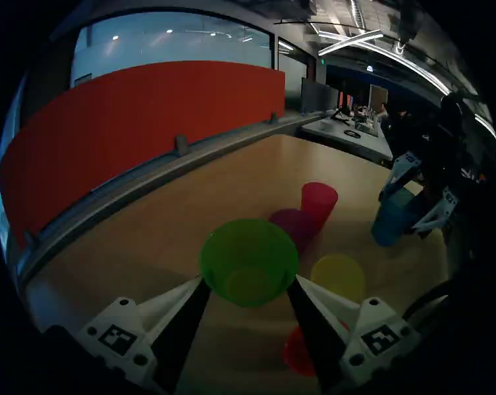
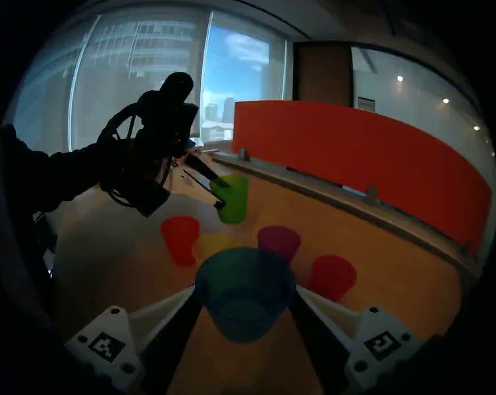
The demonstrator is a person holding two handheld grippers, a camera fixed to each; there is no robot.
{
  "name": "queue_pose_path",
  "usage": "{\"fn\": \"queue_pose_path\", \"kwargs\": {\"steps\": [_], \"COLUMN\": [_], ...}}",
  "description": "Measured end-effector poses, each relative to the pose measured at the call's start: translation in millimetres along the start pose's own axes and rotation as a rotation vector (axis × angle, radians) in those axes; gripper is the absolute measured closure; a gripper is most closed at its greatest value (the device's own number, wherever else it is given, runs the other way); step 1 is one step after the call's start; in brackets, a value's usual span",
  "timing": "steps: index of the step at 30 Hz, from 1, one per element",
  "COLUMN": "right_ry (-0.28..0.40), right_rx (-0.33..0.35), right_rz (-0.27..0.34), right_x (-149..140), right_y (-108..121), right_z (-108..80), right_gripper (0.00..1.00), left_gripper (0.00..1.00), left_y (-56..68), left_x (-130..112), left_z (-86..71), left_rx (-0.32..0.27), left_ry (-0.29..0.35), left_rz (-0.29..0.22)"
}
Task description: Pour water
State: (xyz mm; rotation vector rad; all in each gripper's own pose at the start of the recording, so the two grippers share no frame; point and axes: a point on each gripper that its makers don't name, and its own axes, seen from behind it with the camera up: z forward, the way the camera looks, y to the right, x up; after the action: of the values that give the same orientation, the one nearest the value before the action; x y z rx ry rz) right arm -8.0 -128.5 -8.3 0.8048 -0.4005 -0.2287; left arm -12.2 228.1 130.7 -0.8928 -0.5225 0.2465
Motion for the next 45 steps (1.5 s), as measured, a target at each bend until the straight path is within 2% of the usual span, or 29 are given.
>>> {"fn": "queue_pose_path", "kwargs": {"steps": [14, 26, 30, 38, 45], "right_ry": [0.021, 0.037, 0.046, 0.065, 0.097], "right_rx": [-0.006, -0.013, -0.015, -0.016, -0.01], "right_rz": [0.0, -0.006, -0.01, -0.015, -0.016], "right_x": [11.3, 19.8, 23.6, 32.8, 44.1], "right_y": [-4.1, -7.1, -9.3, -14.9, -21.0], "right_z": [-6.7, -14.1, -16.1, -17.4, -18.5], "right_gripper": [0.1, 0.1, 0.1, 0.1, 0.1], "left_gripper": [0.19, 0.19, 0.19, 0.19, 0.19], "left_y": [11.5, 18.1, 21.8, 32.1, 42.9], "left_x": [37.2, 55.9, 58.9, 67.2, 65.6], "left_z": [-42.4, -66.5, -73.8, -90.3, -101.5], "left_rx": [0.013, 0.003, -0.001, 0.002, -0.001], "left_ry": [0.156, 0.291, 0.319, 0.378, 0.395], "left_rz": [0.004, -0.049, -0.057, -0.039, -0.03]}}
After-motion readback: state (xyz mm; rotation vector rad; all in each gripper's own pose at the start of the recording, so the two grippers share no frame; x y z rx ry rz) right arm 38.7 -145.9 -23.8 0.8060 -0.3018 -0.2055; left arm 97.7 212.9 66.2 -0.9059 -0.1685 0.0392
